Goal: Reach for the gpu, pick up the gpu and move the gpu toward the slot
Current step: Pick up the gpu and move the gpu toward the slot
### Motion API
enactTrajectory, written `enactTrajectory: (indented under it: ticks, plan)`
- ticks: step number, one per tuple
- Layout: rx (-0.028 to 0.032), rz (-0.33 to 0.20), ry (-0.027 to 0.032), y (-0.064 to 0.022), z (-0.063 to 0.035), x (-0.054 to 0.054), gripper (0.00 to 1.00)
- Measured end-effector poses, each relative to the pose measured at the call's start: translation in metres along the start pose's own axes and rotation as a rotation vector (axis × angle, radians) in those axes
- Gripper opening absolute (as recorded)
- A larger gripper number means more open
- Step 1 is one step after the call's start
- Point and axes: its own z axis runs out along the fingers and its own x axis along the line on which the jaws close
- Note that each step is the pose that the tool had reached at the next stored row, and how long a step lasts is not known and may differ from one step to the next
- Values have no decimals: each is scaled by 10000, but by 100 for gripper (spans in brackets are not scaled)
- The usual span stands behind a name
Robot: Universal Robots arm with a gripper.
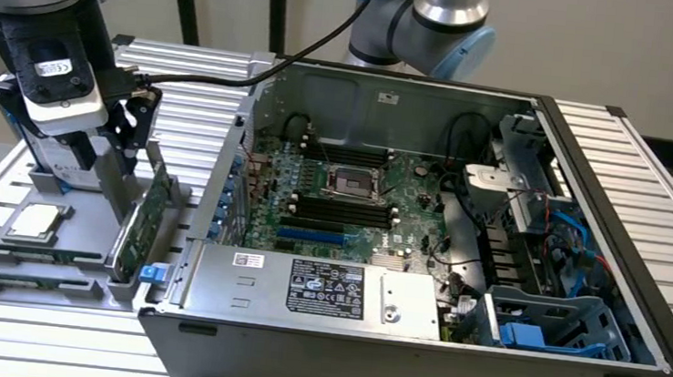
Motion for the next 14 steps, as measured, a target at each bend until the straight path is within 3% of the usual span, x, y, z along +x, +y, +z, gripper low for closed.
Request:
enactTrajectory:
  ticks: [3, 14]
  plan:
    - [0, 0, -2, 0, 10, 0, 48]
    - [1, 3, -2, -7, 210, 20, 48]
